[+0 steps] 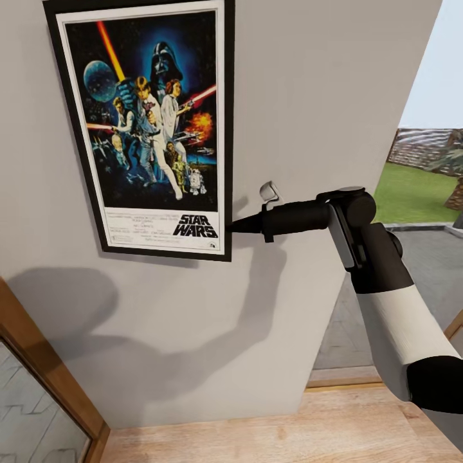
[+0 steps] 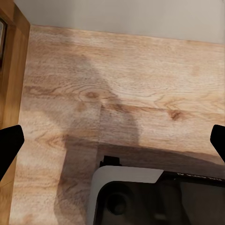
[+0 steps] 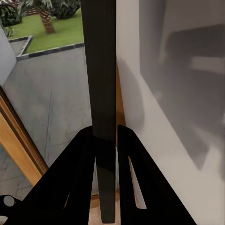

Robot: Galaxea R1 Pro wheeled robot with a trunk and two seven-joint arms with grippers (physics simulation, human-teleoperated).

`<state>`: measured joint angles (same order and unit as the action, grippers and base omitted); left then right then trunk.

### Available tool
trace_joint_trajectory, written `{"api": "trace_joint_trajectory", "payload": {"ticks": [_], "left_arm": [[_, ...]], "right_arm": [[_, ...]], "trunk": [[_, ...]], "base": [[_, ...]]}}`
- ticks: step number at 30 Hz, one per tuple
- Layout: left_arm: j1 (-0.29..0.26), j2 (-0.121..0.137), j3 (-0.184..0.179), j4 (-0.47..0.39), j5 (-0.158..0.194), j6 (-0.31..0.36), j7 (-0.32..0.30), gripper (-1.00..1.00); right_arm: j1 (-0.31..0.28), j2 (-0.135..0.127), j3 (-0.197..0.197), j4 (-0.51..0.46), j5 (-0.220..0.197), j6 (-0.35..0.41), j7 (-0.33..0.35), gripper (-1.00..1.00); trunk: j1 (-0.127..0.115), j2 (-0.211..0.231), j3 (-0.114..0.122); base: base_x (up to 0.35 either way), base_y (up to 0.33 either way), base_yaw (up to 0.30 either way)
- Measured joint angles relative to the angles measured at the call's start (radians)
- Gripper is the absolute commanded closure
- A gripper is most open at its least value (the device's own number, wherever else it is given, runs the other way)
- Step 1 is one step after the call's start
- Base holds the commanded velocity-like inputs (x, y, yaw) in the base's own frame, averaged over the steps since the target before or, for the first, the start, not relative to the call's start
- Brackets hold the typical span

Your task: Pick up the poster from the kitchen countertop and hang it on one of the wall nails in the kitchen.

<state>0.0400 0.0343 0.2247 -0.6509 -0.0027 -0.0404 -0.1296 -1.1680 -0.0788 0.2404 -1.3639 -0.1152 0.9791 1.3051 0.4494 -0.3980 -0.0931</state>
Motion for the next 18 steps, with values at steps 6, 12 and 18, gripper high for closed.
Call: {"api": "trace_joint_trajectory", "payload": {"ticks": [6,12,18], "left_arm": [[0.000,0.000,0.000,0.000,0.000,0.000,0.000,-1.00],[0.000,0.000,0.000,0.000,0.000,0.000,0.000,-1.00],[0.000,0.000,0.000,0.000,0.000,0.000,0.000,-1.00]], "right_arm": [[0.000,0.000,-0.001,0.000,0.000,0.000,0.000,1.00],[0.000,0.000,-0.001,0.000,0.000,0.000,0.000,1.00],[0.000,0.000,-0.001,0.000,-0.001,0.000,0.000,1.00]], "trunk": [[0.000,0.000,0.000],[0.000,0.000,0.000],[0.000,0.000,0.000]], "base": [[0.000,0.000,0.000],[0.000,0.000,0.000],[0.000,0.000,0.000]]}}
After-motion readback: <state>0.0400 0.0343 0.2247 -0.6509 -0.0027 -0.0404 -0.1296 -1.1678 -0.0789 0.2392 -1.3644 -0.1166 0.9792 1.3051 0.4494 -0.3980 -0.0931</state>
